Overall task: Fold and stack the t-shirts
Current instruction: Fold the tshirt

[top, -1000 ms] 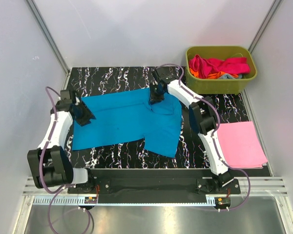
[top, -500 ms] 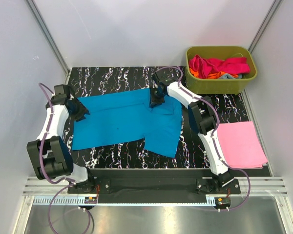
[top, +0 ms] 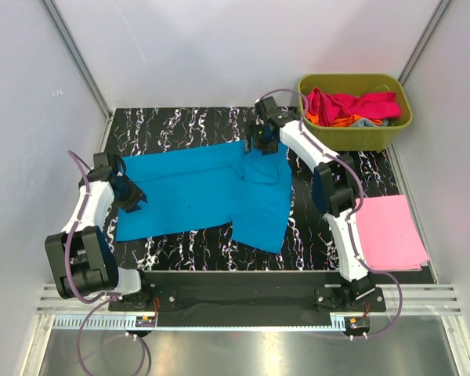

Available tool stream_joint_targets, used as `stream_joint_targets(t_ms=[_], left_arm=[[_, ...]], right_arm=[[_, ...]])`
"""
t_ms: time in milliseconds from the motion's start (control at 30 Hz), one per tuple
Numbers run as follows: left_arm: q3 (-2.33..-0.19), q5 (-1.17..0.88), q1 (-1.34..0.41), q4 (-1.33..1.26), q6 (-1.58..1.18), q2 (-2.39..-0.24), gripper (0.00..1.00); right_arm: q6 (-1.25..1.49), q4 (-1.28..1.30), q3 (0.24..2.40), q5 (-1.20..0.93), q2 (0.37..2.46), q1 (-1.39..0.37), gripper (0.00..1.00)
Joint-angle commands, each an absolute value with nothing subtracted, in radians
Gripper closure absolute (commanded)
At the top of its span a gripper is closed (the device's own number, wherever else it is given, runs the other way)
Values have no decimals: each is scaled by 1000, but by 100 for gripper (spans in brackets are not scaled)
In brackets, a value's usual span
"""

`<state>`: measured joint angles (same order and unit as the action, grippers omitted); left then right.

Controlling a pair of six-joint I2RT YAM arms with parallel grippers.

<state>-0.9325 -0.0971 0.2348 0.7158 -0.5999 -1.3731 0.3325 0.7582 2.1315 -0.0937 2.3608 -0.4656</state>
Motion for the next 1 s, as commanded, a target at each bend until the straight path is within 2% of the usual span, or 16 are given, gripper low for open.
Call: stream_joint_targets(t_ms=[0, 133, 233, 400, 667, 967], left_arm=[[-946, -89, 233, 686, -591, -1335, 63], [-1011, -104, 233, 655, -546, -1397, 63], [-1100, -139, 232, 618, -535, -1489, 63], [-1291, -161, 233, 597, -538, -1669, 63], [-1485, -169, 242, 584, -545, -1981, 64], [-1693, -230, 253, 574, -568, -2200, 64]], right_arm=[[319, 782, 2238, -11, 2361, -416, 26], [308, 831, 2393, 23, 2468, -410, 26], [288, 838, 2430, 58, 2500, -407, 26], [290, 838, 2434, 58, 2533, -393, 26], [284, 836, 2450, 84, 2608, -391, 26], [262, 838, 2539, 90, 2692, -362, 26]])
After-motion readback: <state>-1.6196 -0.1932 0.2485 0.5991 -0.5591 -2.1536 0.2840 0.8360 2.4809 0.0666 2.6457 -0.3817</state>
